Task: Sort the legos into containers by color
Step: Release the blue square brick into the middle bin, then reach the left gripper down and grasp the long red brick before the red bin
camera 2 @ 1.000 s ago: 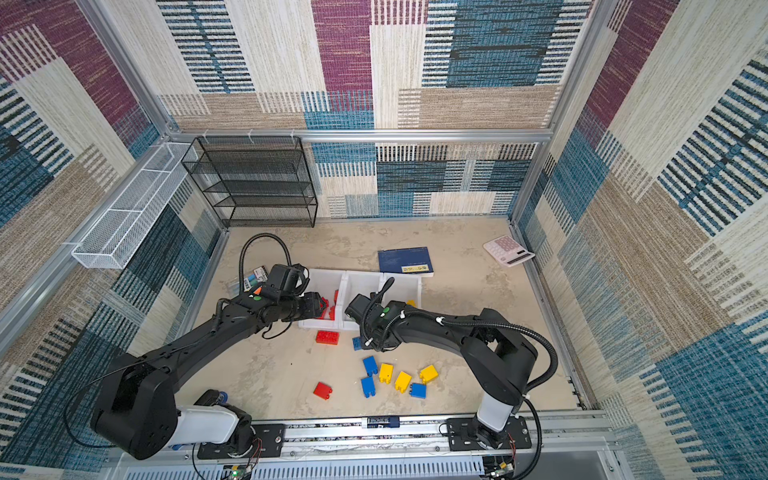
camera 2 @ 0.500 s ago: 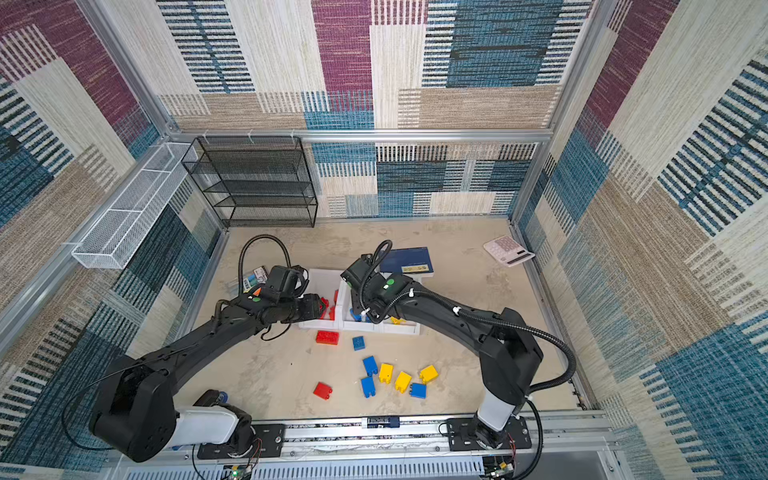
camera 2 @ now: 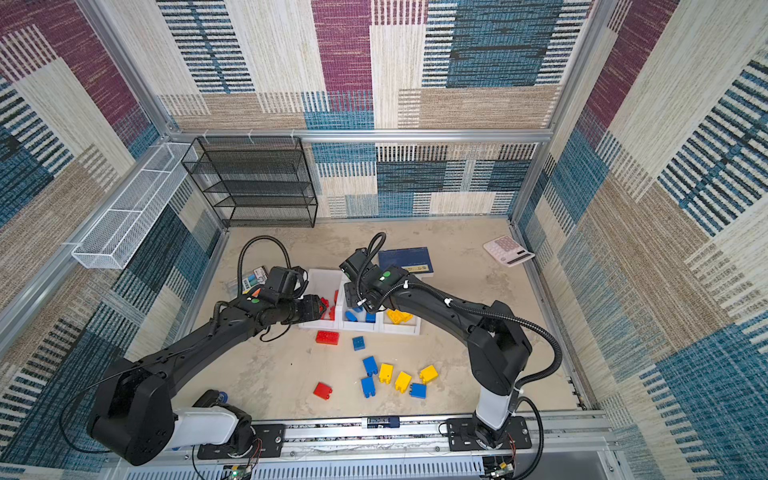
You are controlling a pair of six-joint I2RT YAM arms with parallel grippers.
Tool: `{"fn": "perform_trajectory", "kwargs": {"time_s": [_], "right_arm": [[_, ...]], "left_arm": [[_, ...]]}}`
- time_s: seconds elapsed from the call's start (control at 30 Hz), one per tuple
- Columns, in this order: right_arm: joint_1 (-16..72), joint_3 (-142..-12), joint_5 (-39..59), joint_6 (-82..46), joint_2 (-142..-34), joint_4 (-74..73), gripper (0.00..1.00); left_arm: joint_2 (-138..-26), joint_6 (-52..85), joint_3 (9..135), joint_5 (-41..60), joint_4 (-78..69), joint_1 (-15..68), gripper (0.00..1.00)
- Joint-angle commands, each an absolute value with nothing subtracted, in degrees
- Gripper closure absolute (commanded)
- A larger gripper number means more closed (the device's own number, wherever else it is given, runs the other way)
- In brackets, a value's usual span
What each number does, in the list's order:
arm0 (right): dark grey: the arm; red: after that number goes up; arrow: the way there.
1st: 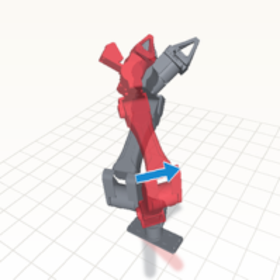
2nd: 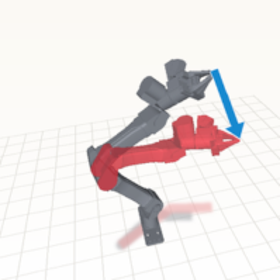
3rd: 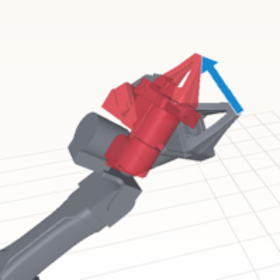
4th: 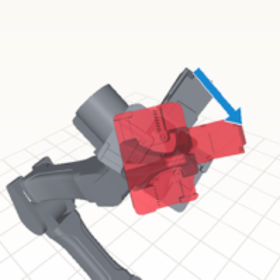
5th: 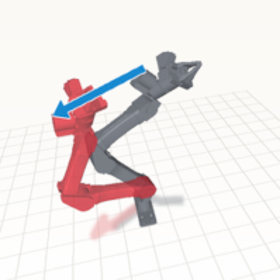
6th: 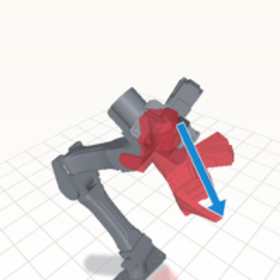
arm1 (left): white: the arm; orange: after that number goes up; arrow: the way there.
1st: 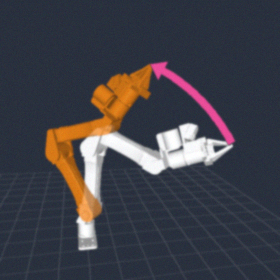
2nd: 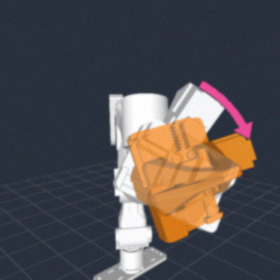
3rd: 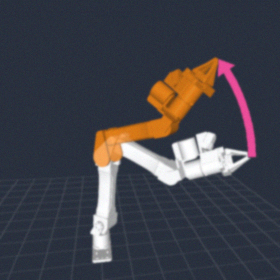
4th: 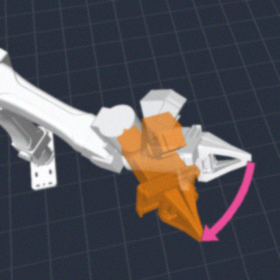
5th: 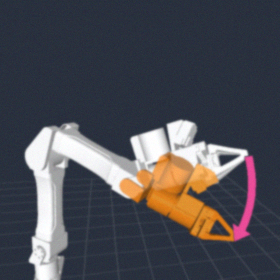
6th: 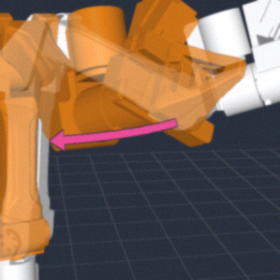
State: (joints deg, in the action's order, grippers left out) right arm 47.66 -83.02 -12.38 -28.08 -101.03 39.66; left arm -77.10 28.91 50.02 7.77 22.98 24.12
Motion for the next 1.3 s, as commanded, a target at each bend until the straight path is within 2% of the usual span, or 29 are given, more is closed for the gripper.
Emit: {"fn": "perform_trajectory", "kwargs": {"time_s": [0.0,0.33,0.57,0.67,0.73,0.83,1.27], "right_arm": [[47.7,-82.4,-11.9,-28.7,-100.5,37.9,0.23],[47.7,-78.1,-11.9,-30.4,-97.4,36.6,0.23],[47.7,-73.4,-11.1,-32.6,-94.8,34.9,0.23],[47.7,-71.9,-10.8,-33.3,-94.1,34.5,0.23],[47.7,-71.1,-10.8,-33.9,-93.5,34.2,0.23],[47.7,-70.2,-10.6,-34.5,-92.8,33.8,0.23],[47.7,-68.1,-10.3,-36.4,-91.5,33.0,0.23]], "left_arm": [[-76.6,29.6,49.9,7.4,23.3,24.1,0.43],[-76.3,29.4,49.7,6.8,24.5,24.8,0.42],[-75.5,27.6,48.3,3.2,26.4,30.2,0.41],[-75.8,27.4,47.3,0.8,26.8,32.8,0.38],[-75.9,27.8,46.1,-0.5,26.6,34.3,0.28],[-76.1,28.2,44.4,-2.6,26.2,36.4,0.21],[-79.6,26.4,40.4,-6.8,18.7,39.2,0.18]]}}
